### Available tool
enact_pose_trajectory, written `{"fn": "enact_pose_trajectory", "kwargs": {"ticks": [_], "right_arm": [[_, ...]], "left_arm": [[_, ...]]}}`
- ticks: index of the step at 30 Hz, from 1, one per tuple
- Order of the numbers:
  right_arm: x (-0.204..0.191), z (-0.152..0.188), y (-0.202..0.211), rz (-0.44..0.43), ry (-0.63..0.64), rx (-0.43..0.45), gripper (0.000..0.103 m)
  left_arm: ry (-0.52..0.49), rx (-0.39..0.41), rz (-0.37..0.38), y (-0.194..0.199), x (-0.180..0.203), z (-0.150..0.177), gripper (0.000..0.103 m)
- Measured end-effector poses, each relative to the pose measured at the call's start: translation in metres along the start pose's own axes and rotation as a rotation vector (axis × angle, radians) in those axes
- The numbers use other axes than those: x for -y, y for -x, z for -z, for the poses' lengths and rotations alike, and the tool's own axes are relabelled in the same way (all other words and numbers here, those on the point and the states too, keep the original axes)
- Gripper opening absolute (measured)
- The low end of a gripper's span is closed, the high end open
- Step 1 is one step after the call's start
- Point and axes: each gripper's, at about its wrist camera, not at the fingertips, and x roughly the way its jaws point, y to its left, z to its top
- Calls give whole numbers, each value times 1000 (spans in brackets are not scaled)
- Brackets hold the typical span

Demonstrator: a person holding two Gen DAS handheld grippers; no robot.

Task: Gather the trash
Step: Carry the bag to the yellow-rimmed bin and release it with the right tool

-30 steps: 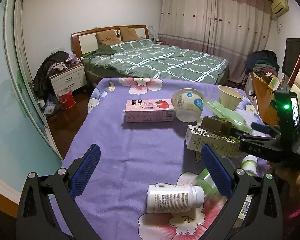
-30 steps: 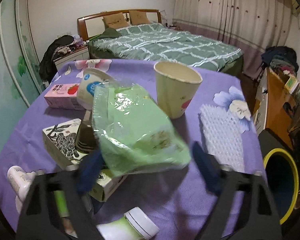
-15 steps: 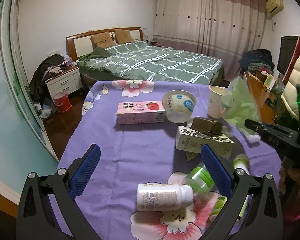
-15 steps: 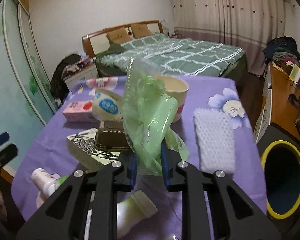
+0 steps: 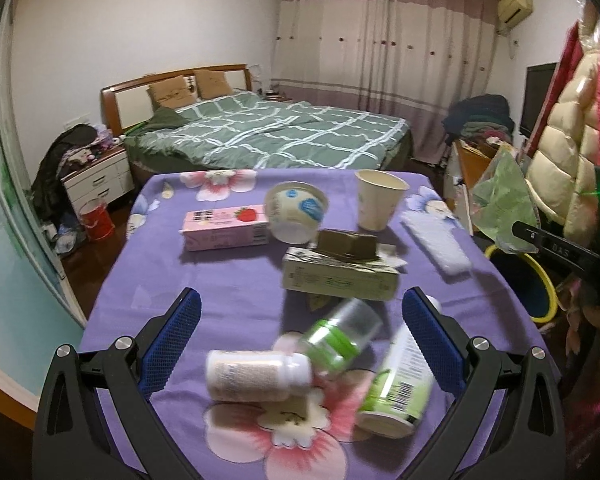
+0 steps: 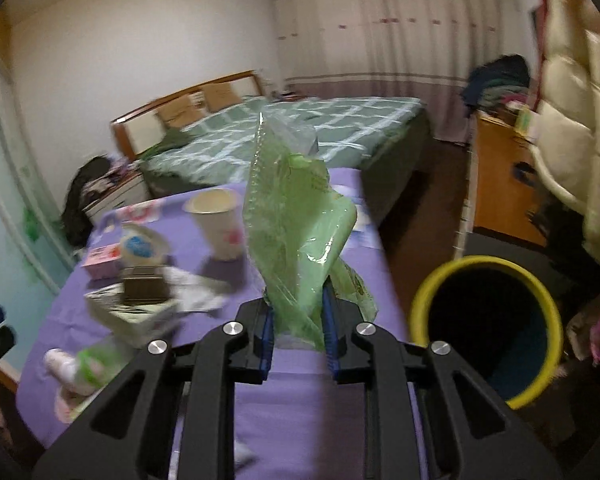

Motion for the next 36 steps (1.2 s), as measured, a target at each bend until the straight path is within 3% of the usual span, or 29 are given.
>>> {"fn": "enact_pose_trajectory", "kwargs": {"ticks": [7, 15, 21, 30, 36], "right_arm": [[81, 16, -18, 194, -104, -49, 20], [144, 34, -55, 305, -177, -154, 28], [145, 38, -51, 339, -186, -139, 44], [130, 37, -27, 316, -171, -90, 47], [124, 36, -18, 303, -164, -78, 48]], "left_arm": [[-45, -25, 55, -3, 28, 8, 99], [-55, -66, 94, -13, 41, 16, 99], [-70, -81, 110, -18, 48, 22, 99], [-117, -119, 135, -30, 54, 37, 98], [-150, -170, 159, -46, 62, 53, 88]]}}
